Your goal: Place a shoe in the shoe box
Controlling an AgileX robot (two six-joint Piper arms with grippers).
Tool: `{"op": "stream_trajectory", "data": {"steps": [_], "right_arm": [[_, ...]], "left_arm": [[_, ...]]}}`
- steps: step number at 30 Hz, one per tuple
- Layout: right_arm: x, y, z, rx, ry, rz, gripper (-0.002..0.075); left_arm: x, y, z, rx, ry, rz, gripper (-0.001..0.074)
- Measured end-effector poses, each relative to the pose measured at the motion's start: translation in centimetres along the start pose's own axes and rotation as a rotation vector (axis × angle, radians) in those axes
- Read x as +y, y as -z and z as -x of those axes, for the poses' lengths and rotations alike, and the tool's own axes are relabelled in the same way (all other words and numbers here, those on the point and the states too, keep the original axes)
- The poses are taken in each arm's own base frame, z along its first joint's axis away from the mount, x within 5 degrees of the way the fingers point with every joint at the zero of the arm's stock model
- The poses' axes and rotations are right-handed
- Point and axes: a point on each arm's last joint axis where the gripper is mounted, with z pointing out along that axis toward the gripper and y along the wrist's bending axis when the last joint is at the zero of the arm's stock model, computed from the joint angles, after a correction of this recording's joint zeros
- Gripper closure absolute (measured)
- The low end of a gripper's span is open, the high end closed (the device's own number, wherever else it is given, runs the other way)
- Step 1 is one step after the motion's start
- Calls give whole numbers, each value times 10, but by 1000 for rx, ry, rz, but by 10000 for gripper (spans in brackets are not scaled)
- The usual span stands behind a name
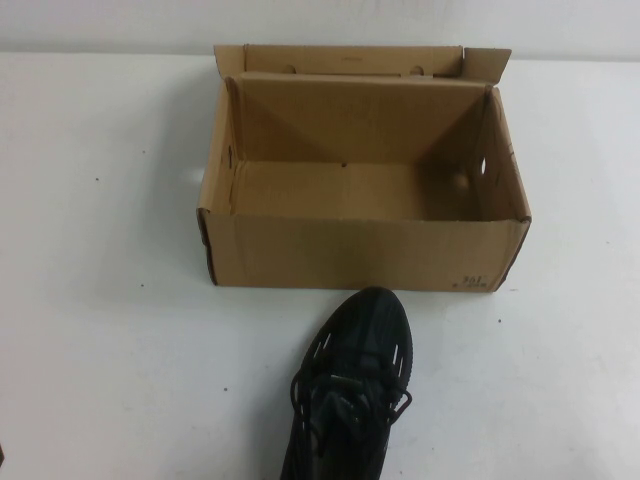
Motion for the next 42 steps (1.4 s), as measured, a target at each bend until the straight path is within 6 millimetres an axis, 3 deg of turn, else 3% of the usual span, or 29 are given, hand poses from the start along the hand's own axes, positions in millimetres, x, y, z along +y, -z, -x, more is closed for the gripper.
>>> {"op": "stream_trajectory", "data": {"steps": [15,20,27,35,42], "right_arm": [[0,0,2,-30,0,-5,743],[-2,0,9,-101,0,-16,743],[-6,7,34,-391,0,-63,743],[-11,28,64,-789,-6,-128,743],[-11,30,66,-830,-9,-134,743]], "left_arm": [[0,0,1,-6,-2,0,737],[-1,0,7,-80,-4,-6,737],[-3,6,33,-369,-4,-33,737],[-7,35,71,-901,-6,-84,738],[-8,45,78,-1039,-6,-97,738]]}}
